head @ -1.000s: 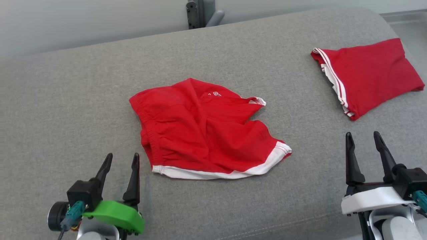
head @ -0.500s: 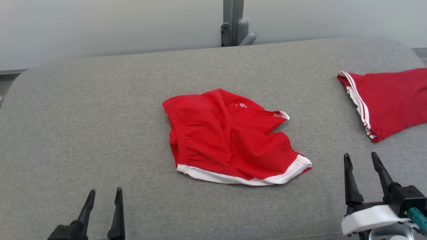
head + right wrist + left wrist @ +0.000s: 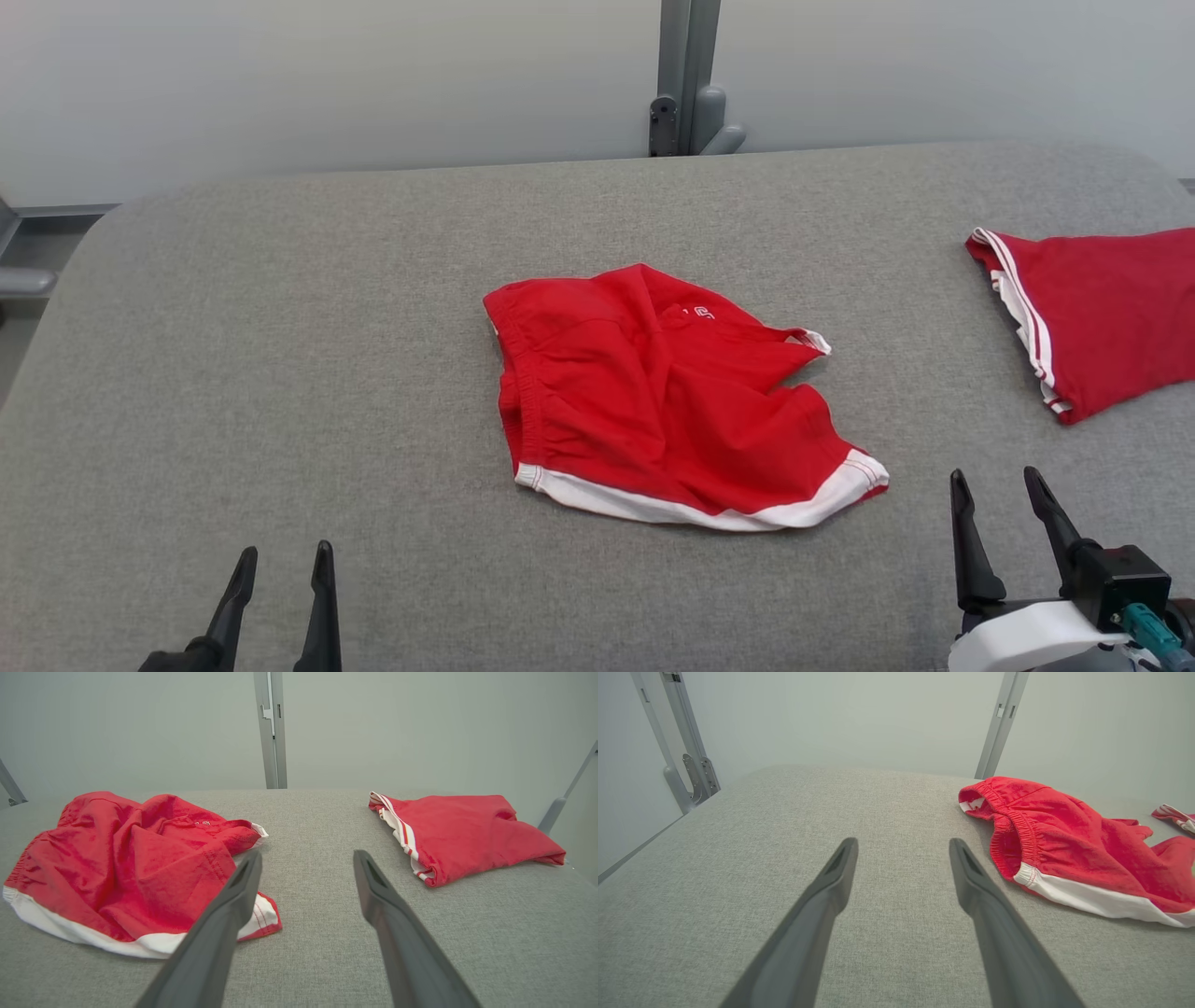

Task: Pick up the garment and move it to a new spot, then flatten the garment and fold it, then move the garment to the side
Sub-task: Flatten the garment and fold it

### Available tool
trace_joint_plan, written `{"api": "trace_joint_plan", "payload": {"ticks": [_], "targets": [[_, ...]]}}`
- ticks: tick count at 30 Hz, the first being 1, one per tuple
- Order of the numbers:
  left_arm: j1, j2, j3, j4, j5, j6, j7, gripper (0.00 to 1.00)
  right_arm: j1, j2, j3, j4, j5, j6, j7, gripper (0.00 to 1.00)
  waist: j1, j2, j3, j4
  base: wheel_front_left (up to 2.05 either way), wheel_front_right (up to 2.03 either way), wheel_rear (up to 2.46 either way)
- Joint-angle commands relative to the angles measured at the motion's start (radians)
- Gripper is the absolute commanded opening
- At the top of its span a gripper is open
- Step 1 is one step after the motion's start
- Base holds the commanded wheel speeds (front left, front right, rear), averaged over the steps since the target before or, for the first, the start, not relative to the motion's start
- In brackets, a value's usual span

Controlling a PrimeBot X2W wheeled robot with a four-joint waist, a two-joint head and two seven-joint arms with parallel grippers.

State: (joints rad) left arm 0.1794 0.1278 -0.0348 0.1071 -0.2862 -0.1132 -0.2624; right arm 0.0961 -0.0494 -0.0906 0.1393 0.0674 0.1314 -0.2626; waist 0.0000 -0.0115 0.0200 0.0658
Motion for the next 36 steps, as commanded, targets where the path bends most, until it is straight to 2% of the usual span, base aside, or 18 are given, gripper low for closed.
{"api": "trace_joint_plan", "payload": {"ticks": [1,15,18,22,28,36], "targets": [[-0.007,-0.007,0.006,0.004,0.018,-0.006,-0.003,1.00,0.005,-0.002,0.001,0.003,0.007,-0.002,-0.003,1.00,0.0000,0.0115,-0.001,-0.008,0.00,0.00,0.00],[-0.021,-0.034,0.023,0.016,0.029,-0.018,-0.003,1.00,-0.017,-0.002,0.052,0.033,-0.003,-0.002,-0.003,1.00,0.0000,0.0115,0.002,-0.036,0.00,0.00,0.00],[-0.055,-0.012,-0.036,0.034,0.007,-0.019,-0.003,1.00,-0.059,-0.031,0.103,0.077,-0.009,-0.002,-0.003,1.00,0.0000,0.0115,0.016,-0.046,0.00,0.00,0.00],[-0.124,0.022,-0.131,0.104,-0.023,-0.018,0.007,1.00,-0.149,-0.070,0.180,0.141,-0.012,-0.002,0.067,1.00,0.0000,0.0115,0.033,-0.065,0.00,0.00,0.00],[-0.267,0.073,-0.309,0.237,-0.107,-0.018,0.124,1.00,-0.264,-0.130,0.314,0.222,0.026,-0.002,0.202,1.00,0.0000,0.0115,0.060,-0.080,0.00,0.00,0.00],[-0.404,0.115,-0.458,0.350,-0.210,-0.018,0.158,1.00,-0.352,-0.167,0.385,0.290,0.064,-0.002,0.256,1.00,0.0000,0.0115,0.106,-0.085,0.00,0.00,0.00]]}}
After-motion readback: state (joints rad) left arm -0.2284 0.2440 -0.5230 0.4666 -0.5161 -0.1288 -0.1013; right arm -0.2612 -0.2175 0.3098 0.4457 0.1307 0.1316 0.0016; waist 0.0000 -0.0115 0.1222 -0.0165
